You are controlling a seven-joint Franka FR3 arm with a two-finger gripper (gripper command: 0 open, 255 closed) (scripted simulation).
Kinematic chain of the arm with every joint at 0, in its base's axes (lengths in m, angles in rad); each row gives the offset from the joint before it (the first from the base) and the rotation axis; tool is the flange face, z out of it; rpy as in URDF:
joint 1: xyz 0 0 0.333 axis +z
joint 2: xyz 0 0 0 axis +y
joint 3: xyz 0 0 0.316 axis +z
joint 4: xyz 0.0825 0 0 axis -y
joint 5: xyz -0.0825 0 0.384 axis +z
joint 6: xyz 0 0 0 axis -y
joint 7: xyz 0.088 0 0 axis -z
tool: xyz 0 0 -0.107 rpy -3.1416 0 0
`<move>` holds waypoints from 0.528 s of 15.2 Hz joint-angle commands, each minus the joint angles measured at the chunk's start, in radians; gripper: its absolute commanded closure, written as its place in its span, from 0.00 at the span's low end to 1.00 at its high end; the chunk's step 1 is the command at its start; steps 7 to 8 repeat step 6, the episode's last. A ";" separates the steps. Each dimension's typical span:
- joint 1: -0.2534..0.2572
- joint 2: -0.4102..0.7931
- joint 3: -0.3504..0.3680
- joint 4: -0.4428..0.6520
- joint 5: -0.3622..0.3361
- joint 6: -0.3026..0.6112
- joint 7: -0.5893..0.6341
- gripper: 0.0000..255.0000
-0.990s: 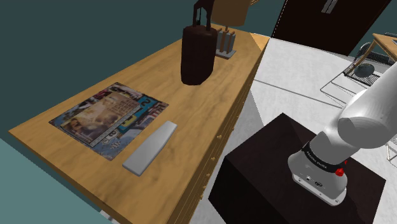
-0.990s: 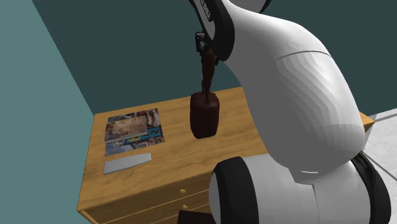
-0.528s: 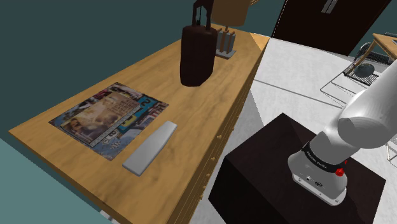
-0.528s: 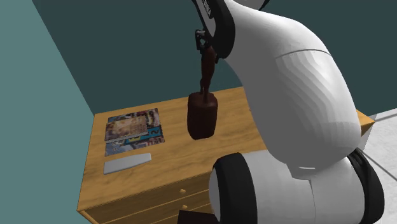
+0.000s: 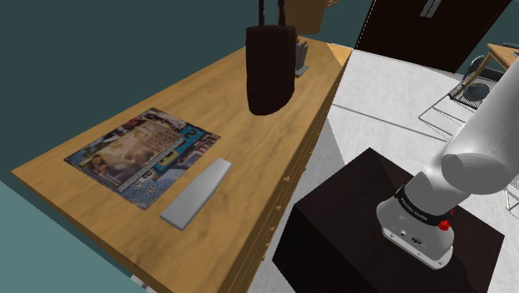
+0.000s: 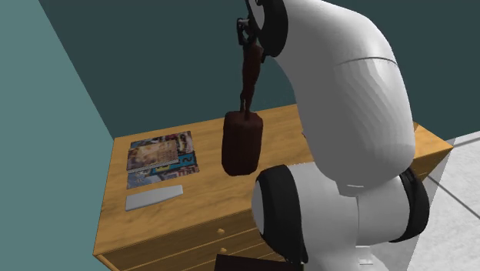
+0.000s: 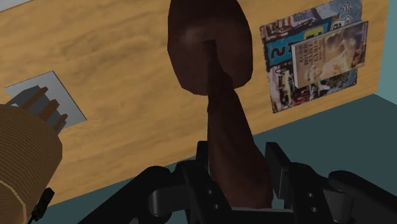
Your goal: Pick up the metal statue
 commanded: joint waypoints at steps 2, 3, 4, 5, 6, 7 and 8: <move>0.010 0.078 0.006 0.174 -0.010 -0.089 0.023 1.00; 0.015 0.121 0.009 0.259 -0.016 -0.130 0.033 1.00; 0.026 0.192 0.013 0.395 -0.027 -0.195 0.047 1.00; 0.030 0.215 0.014 0.439 -0.030 -0.215 0.051 1.00; 0.030 0.214 0.014 0.438 -0.030 -0.215 0.051 1.00; 0.030 0.214 0.014 0.438 -0.030 -0.215 0.051 1.00; 0.030 0.214 0.014 0.438 -0.030 -0.215 0.051 1.00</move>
